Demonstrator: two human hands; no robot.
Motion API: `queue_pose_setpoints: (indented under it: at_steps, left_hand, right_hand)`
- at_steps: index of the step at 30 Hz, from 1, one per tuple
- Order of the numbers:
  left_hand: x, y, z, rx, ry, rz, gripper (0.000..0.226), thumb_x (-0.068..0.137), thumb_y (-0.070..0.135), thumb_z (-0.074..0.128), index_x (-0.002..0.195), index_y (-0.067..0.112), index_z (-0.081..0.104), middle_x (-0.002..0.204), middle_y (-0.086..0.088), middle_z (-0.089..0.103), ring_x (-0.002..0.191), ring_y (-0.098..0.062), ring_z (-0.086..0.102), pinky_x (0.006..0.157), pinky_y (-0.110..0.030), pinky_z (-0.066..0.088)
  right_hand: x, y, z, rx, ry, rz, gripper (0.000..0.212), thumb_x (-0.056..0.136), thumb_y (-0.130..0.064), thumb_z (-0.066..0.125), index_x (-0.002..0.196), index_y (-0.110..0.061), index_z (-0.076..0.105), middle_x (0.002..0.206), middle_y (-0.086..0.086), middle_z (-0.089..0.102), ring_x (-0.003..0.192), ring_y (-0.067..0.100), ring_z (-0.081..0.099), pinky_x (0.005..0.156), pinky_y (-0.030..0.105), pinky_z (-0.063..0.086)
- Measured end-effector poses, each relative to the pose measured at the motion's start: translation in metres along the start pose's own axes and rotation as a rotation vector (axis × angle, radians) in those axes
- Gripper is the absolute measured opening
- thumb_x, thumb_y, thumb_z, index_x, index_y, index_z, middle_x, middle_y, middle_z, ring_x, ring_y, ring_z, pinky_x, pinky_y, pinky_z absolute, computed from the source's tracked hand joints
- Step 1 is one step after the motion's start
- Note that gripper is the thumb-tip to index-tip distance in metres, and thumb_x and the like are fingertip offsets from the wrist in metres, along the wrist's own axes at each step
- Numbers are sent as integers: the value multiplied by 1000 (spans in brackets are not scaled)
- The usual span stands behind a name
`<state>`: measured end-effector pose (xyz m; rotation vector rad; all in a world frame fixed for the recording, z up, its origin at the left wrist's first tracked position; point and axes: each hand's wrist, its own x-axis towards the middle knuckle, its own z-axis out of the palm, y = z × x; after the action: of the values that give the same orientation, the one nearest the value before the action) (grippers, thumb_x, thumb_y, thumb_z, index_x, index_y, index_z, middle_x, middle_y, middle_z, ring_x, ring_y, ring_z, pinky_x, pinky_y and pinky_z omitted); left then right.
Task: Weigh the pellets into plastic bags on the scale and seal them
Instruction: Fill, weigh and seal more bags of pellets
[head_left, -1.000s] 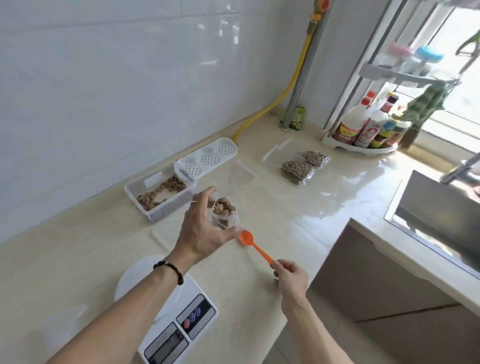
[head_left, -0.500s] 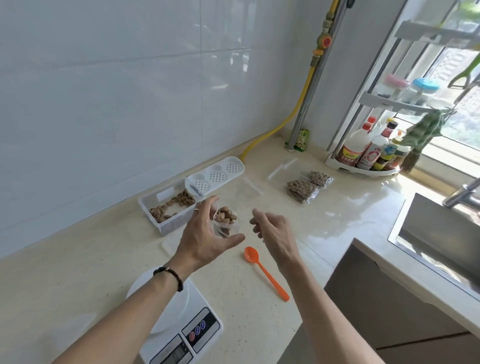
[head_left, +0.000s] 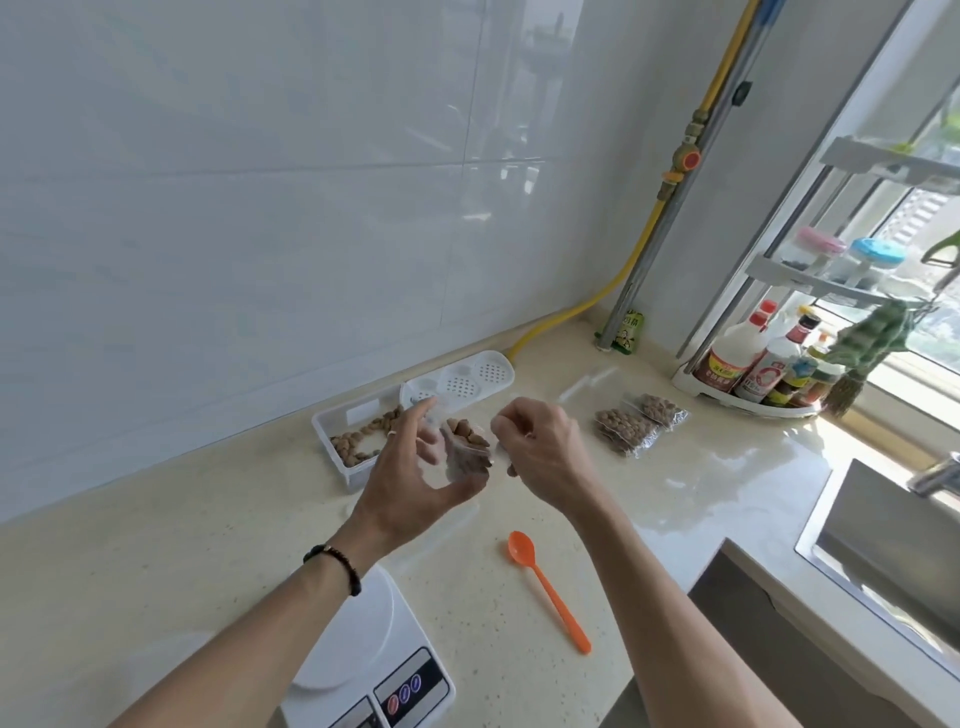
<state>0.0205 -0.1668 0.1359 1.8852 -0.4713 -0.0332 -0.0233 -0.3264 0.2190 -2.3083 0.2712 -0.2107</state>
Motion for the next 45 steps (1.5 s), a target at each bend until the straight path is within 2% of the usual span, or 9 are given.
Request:
queue_pose_setpoints:
  at_steps: [7,12,21,29,32,35,39,42,45]
  left_hand:
    - [-7,-12,-18,-117,-124,-147,55,76,40,57,129,29,42,95,3,58,96,-15,57,85,-31,45]
    - [-19,-35,-35,7,-204,-238,7,90,21,54,92,23,60,86,1,64,86,-17,62,86,-40,53]
    - [-50,-87,-68,202,-77,-354,15,85,14,69,72,21,66,69,4,67,60,-3,58,59,-21,49]
    - [-64,-129,-58,325,-37,-435,4,84,18,71,82,19,68,80,7,68,77,-9,64,69,-22,50]
    - [-70,-140,-57,494,-52,-356,16,86,19,67,102,18,67,99,6,64,94,-12,60,81,-26,49]
    - [-84,-139,-61,645,-30,-230,34,91,28,60,119,11,63,115,-2,59,108,-19,54,90,-31,47]
    - [-117,-135,-66,832,-12,-90,51,94,42,36,124,8,60,118,-9,62,113,-29,56,94,-42,48]
    - [-147,-143,-70,980,-85,-98,57,98,46,28,139,11,45,139,-9,52,138,-29,37,115,-48,26]
    - [-167,-152,-76,1045,-159,-131,67,100,54,14,149,13,32,152,-9,37,146,-27,21,118,-49,13]
  right_hand:
    - [-1,-13,6,65,-43,-63,18,95,-13,50,80,-9,58,77,0,69,71,28,67,64,44,55]
    - [0,-9,10,195,-56,-36,18,100,-11,45,87,-7,57,79,6,72,60,14,65,51,27,49]
    - [-7,68,69,385,-140,376,16,96,-11,56,83,-7,65,70,9,68,56,16,62,53,25,48]
    - [-10,117,123,249,-248,523,19,94,-12,55,85,-1,67,73,9,69,60,16,62,55,26,49]
    - [-6,122,131,17,-213,426,22,89,-12,48,89,3,64,72,3,61,65,19,54,58,25,41]
    - [-7,115,138,-152,-128,290,22,94,-20,48,106,-13,66,97,4,69,91,24,63,74,31,49]
    - [-23,98,161,-277,-102,-43,31,98,-27,52,123,-11,59,121,8,62,111,28,52,90,41,42]
    - [-40,84,174,-452,-140,-264,43,98,-39,44,131,-14,55,138,8,54,128,29,45,100,44,37]
    - [-52,77,182,-577,-227,-393,62,96,-50,22,142,-16,45,154,9,39,144,29,30,113,48,28]
